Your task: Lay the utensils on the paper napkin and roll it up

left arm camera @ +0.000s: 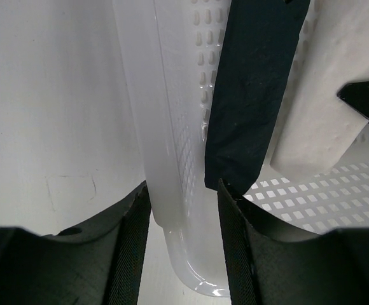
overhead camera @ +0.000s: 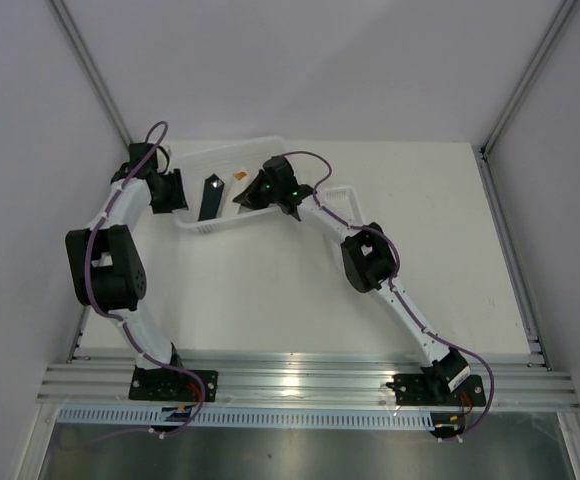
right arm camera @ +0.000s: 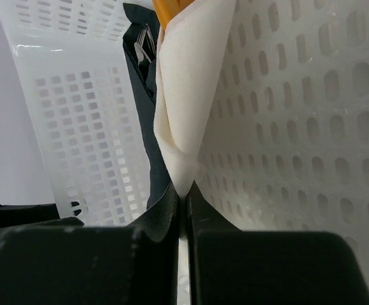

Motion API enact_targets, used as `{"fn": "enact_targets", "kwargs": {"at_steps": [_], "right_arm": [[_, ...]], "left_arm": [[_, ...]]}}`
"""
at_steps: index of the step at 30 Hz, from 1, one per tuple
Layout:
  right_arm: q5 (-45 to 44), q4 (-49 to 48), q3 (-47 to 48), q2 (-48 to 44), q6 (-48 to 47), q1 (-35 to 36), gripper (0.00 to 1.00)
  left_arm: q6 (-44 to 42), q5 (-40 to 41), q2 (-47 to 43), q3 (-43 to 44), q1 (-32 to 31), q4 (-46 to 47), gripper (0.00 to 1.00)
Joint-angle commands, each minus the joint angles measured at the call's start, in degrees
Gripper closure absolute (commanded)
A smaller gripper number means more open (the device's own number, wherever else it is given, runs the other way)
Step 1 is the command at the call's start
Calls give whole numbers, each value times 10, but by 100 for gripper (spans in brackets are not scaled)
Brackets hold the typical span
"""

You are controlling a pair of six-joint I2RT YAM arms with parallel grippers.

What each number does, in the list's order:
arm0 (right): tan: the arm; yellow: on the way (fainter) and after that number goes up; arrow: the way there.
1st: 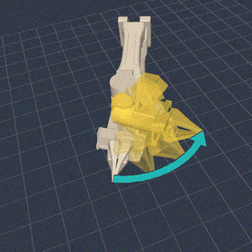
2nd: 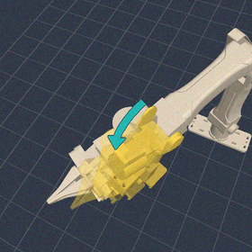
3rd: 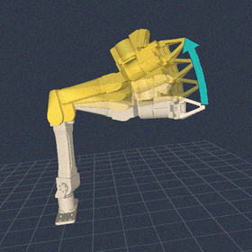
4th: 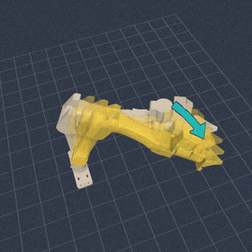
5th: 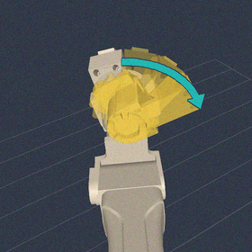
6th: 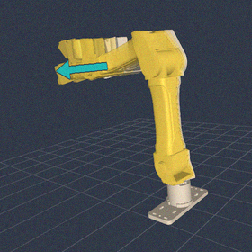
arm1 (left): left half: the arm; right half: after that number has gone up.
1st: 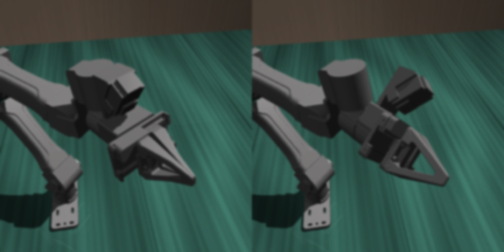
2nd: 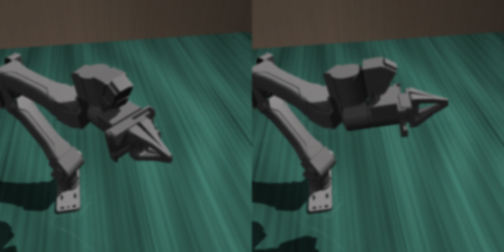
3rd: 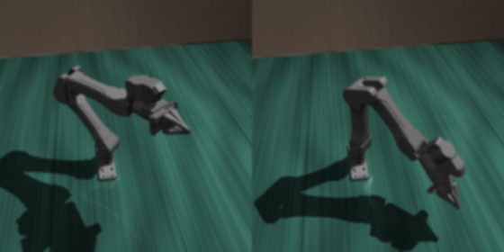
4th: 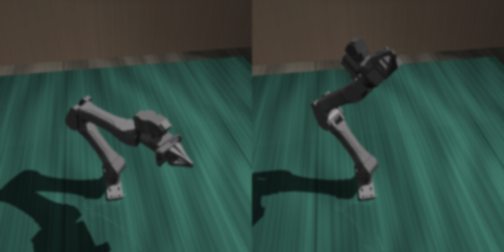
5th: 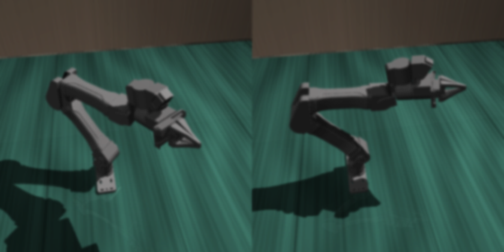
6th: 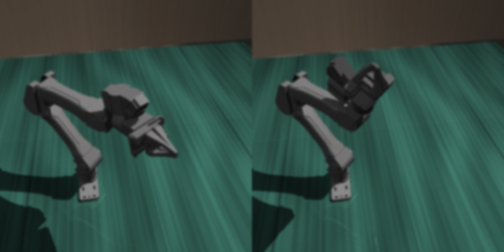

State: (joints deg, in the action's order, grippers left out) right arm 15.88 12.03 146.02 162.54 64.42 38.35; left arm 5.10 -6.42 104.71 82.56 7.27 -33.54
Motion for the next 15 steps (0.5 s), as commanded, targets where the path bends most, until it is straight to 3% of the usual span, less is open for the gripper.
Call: {"fn": "enact_targets", "kwargs": {"at_steps": [1, 6, 9, 15], "right_arm": [[-9, 47, 5, 38, 0, -7, 100], [-19, 55, 7, 30, -12, -10, 100], [-19, 55, 3, 28, -12, -12, 95], [-51, 60, 1, 25, -8, -13, 86]], "left_arm": [[9, -21, 4, 8, -9, 4, 50], [9, -21, 17, 17, -13, 1, 48], [10, -22, 17, 17, -17, -2, 57], [10, -22, -5, -4, -19, 2, 63]]}}
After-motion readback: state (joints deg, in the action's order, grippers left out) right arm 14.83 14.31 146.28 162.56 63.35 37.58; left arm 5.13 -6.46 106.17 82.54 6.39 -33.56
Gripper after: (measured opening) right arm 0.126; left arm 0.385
